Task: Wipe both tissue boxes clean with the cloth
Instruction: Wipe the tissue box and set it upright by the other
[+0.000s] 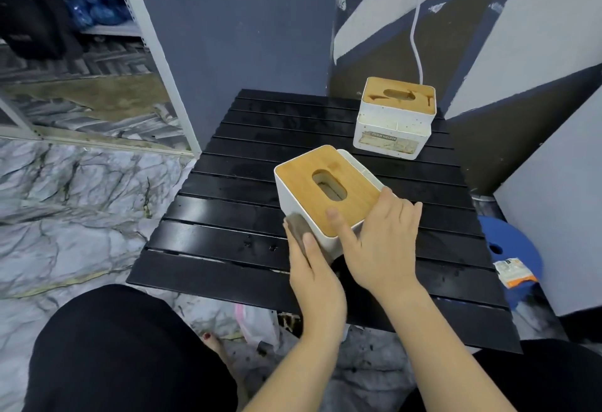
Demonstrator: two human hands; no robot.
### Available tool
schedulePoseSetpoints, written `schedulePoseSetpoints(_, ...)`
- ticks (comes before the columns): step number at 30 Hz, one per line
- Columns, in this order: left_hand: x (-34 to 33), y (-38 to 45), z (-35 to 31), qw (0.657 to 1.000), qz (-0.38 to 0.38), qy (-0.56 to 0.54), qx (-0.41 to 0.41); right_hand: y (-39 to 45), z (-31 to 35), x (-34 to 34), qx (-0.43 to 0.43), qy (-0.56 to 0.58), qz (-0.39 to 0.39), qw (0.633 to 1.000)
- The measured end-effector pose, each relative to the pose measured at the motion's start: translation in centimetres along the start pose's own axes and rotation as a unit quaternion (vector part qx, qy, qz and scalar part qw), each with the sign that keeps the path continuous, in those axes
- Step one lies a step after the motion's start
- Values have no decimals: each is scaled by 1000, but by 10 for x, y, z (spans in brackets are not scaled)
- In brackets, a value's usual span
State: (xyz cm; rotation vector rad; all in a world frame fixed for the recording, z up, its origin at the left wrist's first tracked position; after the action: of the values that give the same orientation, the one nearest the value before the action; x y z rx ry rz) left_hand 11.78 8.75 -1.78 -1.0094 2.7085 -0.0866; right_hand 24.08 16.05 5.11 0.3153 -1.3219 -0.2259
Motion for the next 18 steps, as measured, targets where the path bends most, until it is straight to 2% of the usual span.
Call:
schedulePoseSetpoints(3,9,-22,1,999,-28,-6,15,-4,6,3,5,-59,3,998)
schedulePoseSetpoints(7,24,-22,-1,989,-99,-79,72,-12,12,16,19,-141,-13,990)
schedulePoseSetpoints(11,34,16,-18,983,-154,-79,59,-21,26,28,50,-127,-10,991)
schedulePoseSetpoints(13,36,46,-29,982,-165,-71,50,-28,34,24,75,-74,16,994)
schedulePoseSetpoints(15,37,74,-37,980,-177,-75,59,-36,41,9,107,68,75,989)
schedulePoseSetpoints(17,41,97,-42,975,-183,-94,84,-44,49,9,141,243,112,953)
schedulePoseSetpoints(18,43,104,-47,973,-186,-107,90,-45,47,19,153,309,87,935)
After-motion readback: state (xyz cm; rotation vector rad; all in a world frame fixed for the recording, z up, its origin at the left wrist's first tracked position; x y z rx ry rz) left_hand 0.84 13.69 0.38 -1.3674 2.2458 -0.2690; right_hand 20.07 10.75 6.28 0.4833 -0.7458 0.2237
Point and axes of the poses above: each hand's wrist, its own y-axis towards the middle knuckle, its own x-axis out of the back of the hand, z = x × y, the point moved 9 cm from there along y, towards the middle knuckle, and after that the axes turned 10 degrees about -y, right-handed, at the moved point
